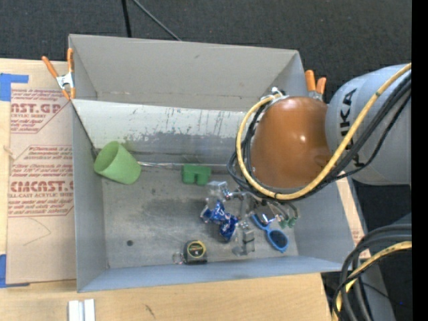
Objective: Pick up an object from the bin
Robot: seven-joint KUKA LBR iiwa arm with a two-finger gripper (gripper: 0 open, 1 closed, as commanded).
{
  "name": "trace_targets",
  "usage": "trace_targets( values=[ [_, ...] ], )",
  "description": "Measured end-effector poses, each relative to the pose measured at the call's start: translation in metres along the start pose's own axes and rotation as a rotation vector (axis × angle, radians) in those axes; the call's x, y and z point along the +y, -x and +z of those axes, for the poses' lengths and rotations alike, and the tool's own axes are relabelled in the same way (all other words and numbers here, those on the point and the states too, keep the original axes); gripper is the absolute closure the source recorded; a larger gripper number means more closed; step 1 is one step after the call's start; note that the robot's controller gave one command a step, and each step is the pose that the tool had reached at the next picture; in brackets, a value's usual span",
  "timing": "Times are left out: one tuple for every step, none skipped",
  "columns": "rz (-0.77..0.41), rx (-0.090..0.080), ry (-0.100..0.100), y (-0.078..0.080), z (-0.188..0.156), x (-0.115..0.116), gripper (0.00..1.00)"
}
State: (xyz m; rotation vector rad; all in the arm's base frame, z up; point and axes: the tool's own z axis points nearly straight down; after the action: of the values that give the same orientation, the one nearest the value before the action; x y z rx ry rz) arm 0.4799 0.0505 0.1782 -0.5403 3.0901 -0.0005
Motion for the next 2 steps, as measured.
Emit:
trace_targets(
  values=[
    [0.070,0.005,0.003,0.048,0.079,-0.020,0.00],
    [-0.431,0.005,0.004,0.042,0.110,-0.017,0.00]
  ],
)
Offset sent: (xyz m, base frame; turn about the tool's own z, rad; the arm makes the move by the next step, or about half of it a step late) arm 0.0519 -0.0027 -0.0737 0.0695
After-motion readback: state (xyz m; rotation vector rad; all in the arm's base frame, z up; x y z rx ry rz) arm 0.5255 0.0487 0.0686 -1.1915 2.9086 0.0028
